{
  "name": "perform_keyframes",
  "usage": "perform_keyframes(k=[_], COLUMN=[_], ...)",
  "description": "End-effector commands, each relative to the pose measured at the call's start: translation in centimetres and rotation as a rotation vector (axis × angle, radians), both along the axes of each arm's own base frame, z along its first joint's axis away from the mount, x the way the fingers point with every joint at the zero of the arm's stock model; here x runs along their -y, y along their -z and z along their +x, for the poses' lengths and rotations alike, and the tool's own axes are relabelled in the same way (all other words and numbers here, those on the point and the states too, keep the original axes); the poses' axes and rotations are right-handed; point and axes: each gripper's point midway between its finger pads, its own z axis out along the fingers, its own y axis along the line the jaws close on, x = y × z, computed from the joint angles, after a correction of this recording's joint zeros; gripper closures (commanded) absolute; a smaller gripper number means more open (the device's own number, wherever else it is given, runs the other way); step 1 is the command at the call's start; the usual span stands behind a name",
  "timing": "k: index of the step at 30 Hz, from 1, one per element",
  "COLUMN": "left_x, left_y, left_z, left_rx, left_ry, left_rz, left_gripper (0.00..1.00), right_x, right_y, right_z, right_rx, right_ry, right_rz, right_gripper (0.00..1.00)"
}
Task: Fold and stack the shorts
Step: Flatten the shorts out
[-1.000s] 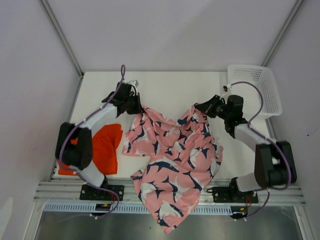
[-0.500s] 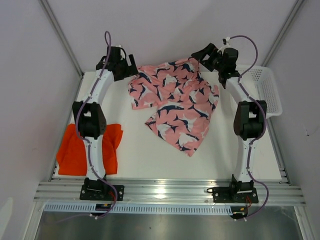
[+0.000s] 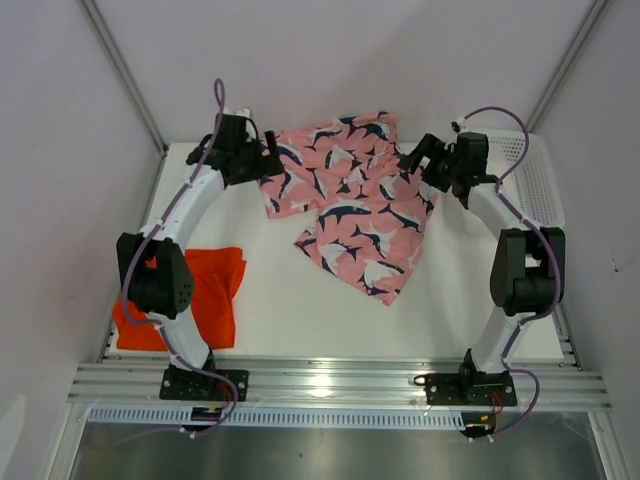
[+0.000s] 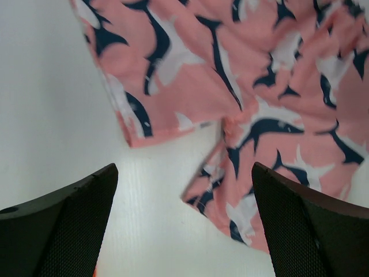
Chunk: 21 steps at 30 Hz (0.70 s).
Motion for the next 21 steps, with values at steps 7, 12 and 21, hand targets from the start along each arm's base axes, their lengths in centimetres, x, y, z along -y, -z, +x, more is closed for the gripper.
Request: perform_keyframes(k=[7, 12, 21], left_x=[12.7, 14.5, 16.1], left_y=[0.8, 2.2, 4.5], left_z=[-11.6, -17.0, -21.7], left_rx=[0.095, 0.092, 0.069], left_ry=[0.246, 0.317, 0.401], left_rz=[-0.023, -0.031, -0.007], left_gripper=[0.01, 0.01, 0.01], right_x=[-1.2, -2.2, -2.9], right_y=[4.5, 8.4, 10.2], right_z=[-8.7, -17.2, -26.1], right_rx=[-0.155, -0.282, -0.336], right_ry=[0.041, -0.009, -0.024], right_rz=[-0.230, -0.265, -0.285], right_gripper=[0.18, 0.18, 0.33])
